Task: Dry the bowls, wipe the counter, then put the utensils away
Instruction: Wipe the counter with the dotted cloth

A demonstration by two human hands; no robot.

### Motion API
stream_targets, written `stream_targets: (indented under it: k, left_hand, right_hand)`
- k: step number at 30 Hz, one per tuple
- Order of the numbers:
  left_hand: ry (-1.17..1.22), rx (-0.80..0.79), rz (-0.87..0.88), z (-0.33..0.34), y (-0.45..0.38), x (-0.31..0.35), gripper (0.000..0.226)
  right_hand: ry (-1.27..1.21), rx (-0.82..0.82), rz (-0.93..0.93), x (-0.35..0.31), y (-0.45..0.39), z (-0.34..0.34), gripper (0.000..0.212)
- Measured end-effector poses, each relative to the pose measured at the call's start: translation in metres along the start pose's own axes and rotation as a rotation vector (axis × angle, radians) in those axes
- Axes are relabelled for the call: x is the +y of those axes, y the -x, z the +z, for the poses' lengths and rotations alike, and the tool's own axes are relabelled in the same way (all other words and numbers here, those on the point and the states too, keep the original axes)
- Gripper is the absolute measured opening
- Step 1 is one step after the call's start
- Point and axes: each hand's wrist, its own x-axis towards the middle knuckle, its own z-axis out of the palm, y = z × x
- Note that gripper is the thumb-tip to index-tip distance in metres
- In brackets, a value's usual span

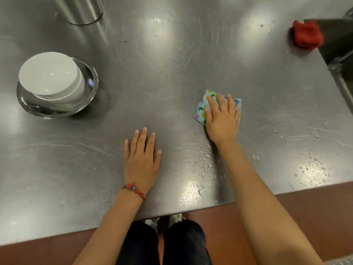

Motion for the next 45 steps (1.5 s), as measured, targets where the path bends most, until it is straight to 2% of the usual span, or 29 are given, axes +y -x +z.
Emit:
stream_targets:
  k: [1,4,7,9,13,15,18,21,23,26,28,29,32,35,37,41,43,45]
  left_hand:
    - [0.011,-0.018,0.023,0.000,0.002,0.002,0.043]
    - [0.010,-0.061,0.074,0.004,0.010,0.003,0.044]
    - [-0.025,-0.060,0.117,0.004,0.013,-0.001,0.044]
    - [-0.032,-0.067,0.129,0.003,0.013,-0.003,0.050]
    - [-0.021,-0.047,0.150,0.006,0.014,-0.005,0.044]
    - [-0.021,-0.020,0.166,0.007,0.014,-0.005,0.043]
    - [-0.018,-0.017,0.173,0.008,0.014,-0.006,0.044]
    - [-0.006,-0.039,0.170,0.008,0.014,-0.007,0.045]
    - [0.002,-0.048,0.164,0.009,0.015,-0.008,0.046]
    - [0.004,-0.055,0.160,0.009,0.015,-0.009,0.047]
    - [0.009,-0.067,0.160,0.008,0.015,-0.009,0.047]
    - [0.012,-0.072,0.165,0.008,0.015,-0.009,0.047]
    - [0.006,-0.082,0.168,0.008,0.015,-0.008,0.047]
    - [0.013,-0.076,0.167,0.007,0.014,-0.005,0.048]
    - [0.016,-0.074,0.186,0.007,0.014,-0.001,0.049]
    - [0.041,-0.106,0.269,0.009,0.017,0.021,0.048]
    - [0.061,-0.129,0.305,0.012,0.020,0.039,0.046]
    - [0.069,-0.148,0.352,0.016,0.022,0.056,0.045]
  right_hand:
    - [-0.006,-0.003,-0.017,-0.010,0.012,0.002,0.041]
    - [-0.001,-0.020,-0.228,-0.040,0.068,0.013,0.040]
    - [0.010,-0.098,-0.348,-0.029,0.085,0.007,0.040]
    - [0.012,-0.086,-0.265,-0.004,0.074,-0.002,0.040]
    - [0.042,0.015,0.094,0.025,0.066,-0.016,0.041]
    - [0.020,0.020,0.082,0.005,0.089,-0.010,0.040]
    - [-0.002,-0.009,-0.119,-0.033,0.148,0.002,0.039]
    - [-0.001,-0.085,-0.217,-0.027,0.166,-0.001,0.041]
    - [0.025,-0.080,-0.163,-0.008,0.158,-0.007,0.040]
    - [0.017,-0.008,0.106,0.012,0.148,-0.014,0.039]
    - [0.011,0.031,0.192,-0.001,0.158,-0.011,0.040]
    - [0.007,0.021,0.175,-0.014,0.166,-0.008,0.040]
    - [0.028,0.000,-0.031,-0.046,0.198,0.002,0.039]
    - [0.029,-0.065,-0.153,-0.030,0.202,-0.003,0.040]
    - [0.019,-0.056,-0.065,0.000,0.193,-0.010,0.040]
    - [0.014,0.071,0.338,0.049,0.170,-0.024,0.040]
    - [0.025,0.099,0.358,0.043,0.173,-0.021,0.040]
    - [0.019,0.093,0.275,0.034,0.184,-0.018,0.042]
